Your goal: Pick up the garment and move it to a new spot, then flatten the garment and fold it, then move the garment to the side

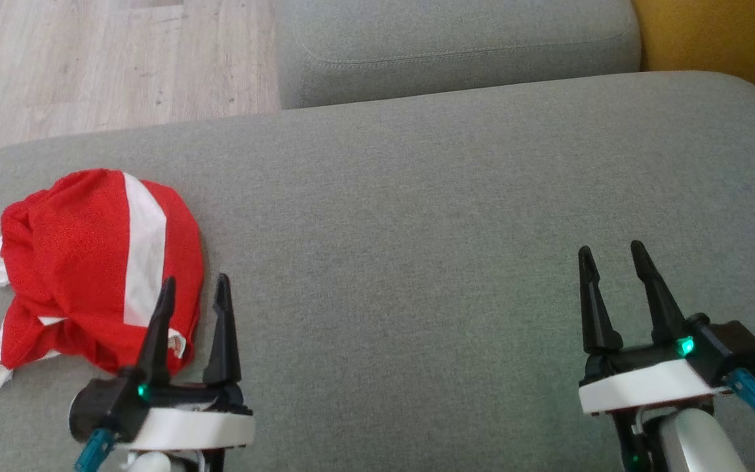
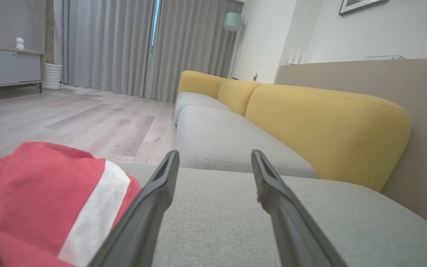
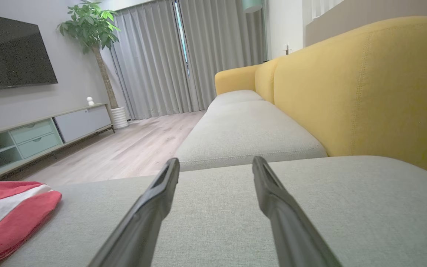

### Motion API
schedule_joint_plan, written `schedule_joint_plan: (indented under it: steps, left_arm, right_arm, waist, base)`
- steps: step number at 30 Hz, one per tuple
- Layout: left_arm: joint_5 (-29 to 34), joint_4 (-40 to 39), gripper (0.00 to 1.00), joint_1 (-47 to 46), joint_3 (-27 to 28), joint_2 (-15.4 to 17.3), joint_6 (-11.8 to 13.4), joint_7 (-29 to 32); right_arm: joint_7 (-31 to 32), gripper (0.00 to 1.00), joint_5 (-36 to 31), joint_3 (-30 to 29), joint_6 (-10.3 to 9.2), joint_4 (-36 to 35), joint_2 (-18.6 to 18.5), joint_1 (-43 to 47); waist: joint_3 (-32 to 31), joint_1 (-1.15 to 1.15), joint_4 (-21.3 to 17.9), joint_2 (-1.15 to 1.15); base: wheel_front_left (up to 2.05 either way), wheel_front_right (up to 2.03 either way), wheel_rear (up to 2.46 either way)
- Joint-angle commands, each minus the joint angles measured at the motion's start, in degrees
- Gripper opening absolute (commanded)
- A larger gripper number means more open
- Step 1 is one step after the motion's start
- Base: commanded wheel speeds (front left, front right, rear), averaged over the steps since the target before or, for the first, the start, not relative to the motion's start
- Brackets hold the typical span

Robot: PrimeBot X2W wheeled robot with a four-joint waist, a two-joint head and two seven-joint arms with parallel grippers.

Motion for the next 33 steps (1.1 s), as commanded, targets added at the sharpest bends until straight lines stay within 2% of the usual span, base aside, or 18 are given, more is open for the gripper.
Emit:
schedule_joint_plan:
  steps: [1, 8, 20, 33]
  left_arm:
    - [0.7, -2.1, 1.0, -0.9, 2.1, -0.1, -0.3, -0.8]
    - [0.3, -0.1, 1.0, 0.0, 0.7, -0.1, -1.5, -1.2]
    - [0.5, 0.5, 1.0, -0.5, 0.5, -0.1, -1.0, -1.2]
    - [1.4, 0.9, 1.0, 1.1, 3.3, -0.1, 0.2, -1.2]
  right_arm:
    - [-0.9, 1.0, -0.1, 1.5, 0.42, -1.7, -0.4, -2.1]
    - [-1.3, 1.0, 2.3, 2.7, 0.43, 1.0, -0.4, -1.4]
    - [-1.3, 1.0, 1.5, 2.8, 0.43, 1.1, -0.4, -2.2]
    - [-1.3, 1.0, 2.4, 6.9, 0.43, 1.0, -0.4, -0.4]
  waist:
    - [0.0, 0.0, 0.0, 0.0]
    - [-0.2, 0.0, 0.1, 0.0]
    - [-0.3, 0.0, 1.1, 0.0]
    - [-2.5, 0.0, 10.7, 0.0]
  base:
    - [0.0, 0.0, 0.0]
    - [0.0, 0.0, 0.0]
    - [0.0, 0.0, 0.0]
    - [0.0, 0.0, 0.0]
